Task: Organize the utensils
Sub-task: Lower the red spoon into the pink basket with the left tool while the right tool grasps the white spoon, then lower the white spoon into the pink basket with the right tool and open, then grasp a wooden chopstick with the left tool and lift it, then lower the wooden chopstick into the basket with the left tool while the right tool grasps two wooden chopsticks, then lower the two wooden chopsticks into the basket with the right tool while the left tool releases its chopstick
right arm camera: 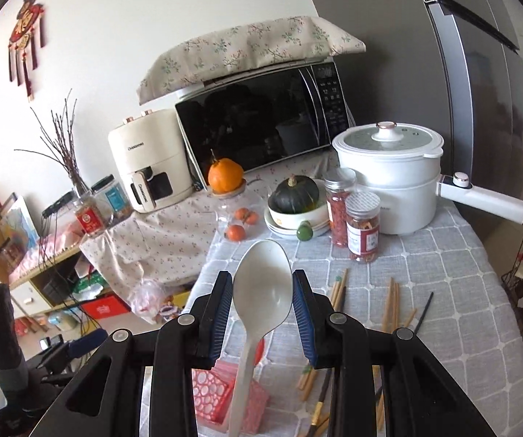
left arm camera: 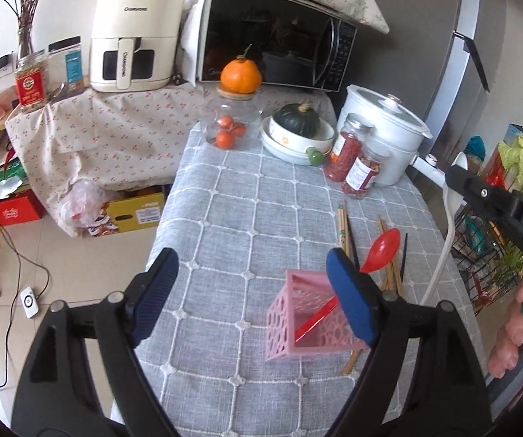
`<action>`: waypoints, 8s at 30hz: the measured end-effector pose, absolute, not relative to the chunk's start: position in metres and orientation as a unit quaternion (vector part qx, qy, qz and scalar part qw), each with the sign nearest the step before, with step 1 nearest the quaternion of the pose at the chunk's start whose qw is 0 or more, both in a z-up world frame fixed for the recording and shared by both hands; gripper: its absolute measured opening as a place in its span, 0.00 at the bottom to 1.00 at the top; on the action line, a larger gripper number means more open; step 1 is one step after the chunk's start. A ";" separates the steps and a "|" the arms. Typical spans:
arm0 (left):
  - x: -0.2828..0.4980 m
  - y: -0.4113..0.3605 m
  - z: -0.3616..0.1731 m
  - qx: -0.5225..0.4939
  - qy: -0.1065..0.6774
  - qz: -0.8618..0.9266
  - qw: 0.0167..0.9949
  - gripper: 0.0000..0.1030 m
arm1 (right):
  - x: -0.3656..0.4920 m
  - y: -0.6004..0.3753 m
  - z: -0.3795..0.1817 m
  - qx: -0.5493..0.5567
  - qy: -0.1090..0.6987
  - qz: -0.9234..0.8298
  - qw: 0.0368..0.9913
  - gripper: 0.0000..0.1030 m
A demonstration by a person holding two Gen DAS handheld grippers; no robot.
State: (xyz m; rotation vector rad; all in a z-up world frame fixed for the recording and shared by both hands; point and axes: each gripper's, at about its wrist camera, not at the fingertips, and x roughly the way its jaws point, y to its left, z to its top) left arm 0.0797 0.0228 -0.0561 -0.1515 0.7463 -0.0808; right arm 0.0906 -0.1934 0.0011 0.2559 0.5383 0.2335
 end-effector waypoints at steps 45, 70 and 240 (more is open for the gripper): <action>0.061 -0.004 -0.035 0.008 0.376 -0.020 0.927 0.97 | 0.067 -0.237 -0.011 0.103 0.314 0.031 0.943 0.97; 0.131 -0.210 -0.064 0.025 0.454 -0.184 0.871 0.63 | 0.074 -0.409 -0.060 0.162 0.456 -0.094 0.870 0.99; 0.111 -0.005 -0.032 -0.054 0.355 -0.160 0.920 0.62 | 0.077 -0.225 0.022 0.163 0.190 0.120 0.961 0.09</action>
